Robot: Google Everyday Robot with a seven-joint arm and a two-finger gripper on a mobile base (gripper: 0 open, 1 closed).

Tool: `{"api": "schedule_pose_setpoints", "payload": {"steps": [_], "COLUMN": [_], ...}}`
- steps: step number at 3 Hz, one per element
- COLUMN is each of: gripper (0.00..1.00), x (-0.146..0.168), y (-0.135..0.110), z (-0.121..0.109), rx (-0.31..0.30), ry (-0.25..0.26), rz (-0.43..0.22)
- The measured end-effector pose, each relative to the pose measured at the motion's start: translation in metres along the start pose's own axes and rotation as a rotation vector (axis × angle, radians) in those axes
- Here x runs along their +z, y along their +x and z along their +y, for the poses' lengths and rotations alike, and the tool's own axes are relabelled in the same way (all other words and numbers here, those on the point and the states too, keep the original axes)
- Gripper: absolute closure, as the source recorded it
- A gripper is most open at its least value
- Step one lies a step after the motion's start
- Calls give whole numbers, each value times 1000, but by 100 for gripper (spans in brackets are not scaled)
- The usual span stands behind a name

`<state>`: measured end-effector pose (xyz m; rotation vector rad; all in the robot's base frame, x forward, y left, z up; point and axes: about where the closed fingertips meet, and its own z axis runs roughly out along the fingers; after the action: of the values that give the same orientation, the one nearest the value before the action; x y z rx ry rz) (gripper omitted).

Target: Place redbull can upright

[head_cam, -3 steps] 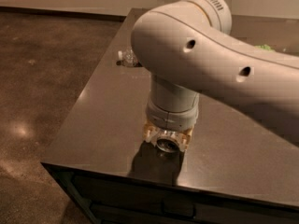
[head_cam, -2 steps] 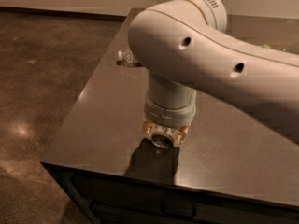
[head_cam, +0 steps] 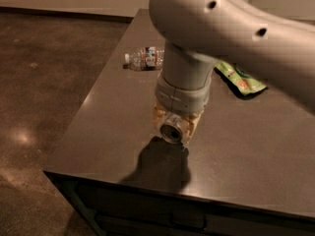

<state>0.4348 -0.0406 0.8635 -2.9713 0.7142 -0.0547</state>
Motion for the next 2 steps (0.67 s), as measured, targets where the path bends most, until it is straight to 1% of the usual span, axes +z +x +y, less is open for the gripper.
{"api": "schedule_pose_setpoints", "payload": {"steps": [1,2], "gripper": [100,100], "x": [-24,-52], "y": [7,21], "z": [-7,-19], "rx": [151,311], "ry": [35,127], "rz": [-172,-359]}}
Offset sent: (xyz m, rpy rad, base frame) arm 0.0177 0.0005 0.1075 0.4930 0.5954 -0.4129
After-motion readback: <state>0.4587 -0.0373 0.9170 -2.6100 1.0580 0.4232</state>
